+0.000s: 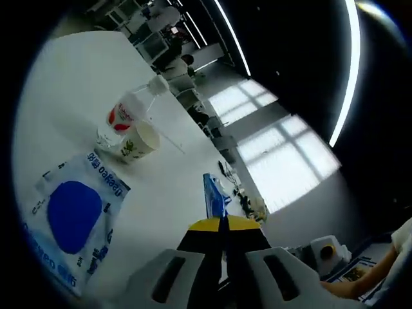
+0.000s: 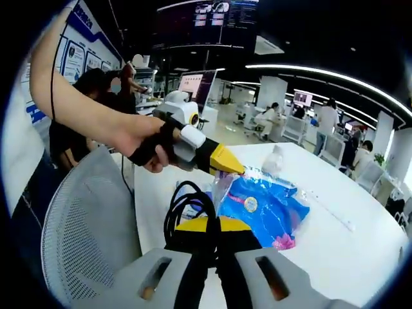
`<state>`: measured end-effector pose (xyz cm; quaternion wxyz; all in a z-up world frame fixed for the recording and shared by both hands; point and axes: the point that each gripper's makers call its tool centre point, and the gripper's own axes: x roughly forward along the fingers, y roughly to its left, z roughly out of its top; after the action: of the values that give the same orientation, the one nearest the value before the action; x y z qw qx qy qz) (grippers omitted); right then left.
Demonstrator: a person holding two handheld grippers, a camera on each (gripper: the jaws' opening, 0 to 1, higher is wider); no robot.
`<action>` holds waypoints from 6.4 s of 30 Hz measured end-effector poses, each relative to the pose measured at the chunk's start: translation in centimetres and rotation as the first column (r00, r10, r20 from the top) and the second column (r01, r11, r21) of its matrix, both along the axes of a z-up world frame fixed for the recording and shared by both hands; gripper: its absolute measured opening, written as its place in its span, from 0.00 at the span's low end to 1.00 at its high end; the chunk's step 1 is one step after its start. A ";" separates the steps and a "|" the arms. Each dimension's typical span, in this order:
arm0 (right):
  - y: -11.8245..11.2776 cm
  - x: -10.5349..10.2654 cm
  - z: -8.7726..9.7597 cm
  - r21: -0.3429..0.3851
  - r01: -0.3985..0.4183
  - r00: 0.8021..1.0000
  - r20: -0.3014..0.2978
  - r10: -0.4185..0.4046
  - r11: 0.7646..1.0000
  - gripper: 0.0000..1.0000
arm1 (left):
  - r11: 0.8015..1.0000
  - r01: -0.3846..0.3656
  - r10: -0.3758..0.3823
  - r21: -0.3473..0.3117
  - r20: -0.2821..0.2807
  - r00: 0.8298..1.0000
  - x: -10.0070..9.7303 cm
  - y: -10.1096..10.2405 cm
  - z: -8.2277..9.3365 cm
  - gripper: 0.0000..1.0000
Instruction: Arrange the tabletop items into an orderly group along one side of the table until the central work area is clear of visible clutter.
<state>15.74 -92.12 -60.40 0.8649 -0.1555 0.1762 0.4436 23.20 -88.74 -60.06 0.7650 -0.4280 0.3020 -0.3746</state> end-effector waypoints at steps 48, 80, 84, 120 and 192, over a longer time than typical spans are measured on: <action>-9.3 4.3 -11.1 0.096 0.402 0.878 -0.324 -0.353 0.911 0.13 | 0.995 -0.033 0.045 0.097 -0.127 0.991 5.1 -9.0 -8.7 0.00; -13.3 2.7 -0.1 0.676 0.120 0.736 -0.553 0.392 0.727 0.22 | 0.853 0.458 -0.463 -0.250 0.043 0.886 -2.8 -9.9 1.1 0.00; -13.5 2.7 -0.1 0.672 0.162 0.712 -0.587 0.386 0.722 0.11 | 0.875 0.423 -0.425 -0.234 0.042 0.904 -2.4 -9.6 0.7 0.00; -20.8 7.8 -0.8 0.564 0.474 0.839 -0.521 -0.153 0.676 0.00 | 0.989 0.108 -0.122 0.105 0.138 0.983 0.7 -15.9 -2.4 0.00; -35.4 16.1 -15.5 0.119 0.790 0.543 -0.592 -0.595 0.602 0.00 | 0.924 0.053 0.004 0.379 -0.150 0.989 11.9 -29.5 -16.4 0.00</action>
<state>31.89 -127.47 -75.88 0.9053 0.2158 0.3508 0.1044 35.07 -118.25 -76.49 0.8046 -0.2934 0.4303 -0.2854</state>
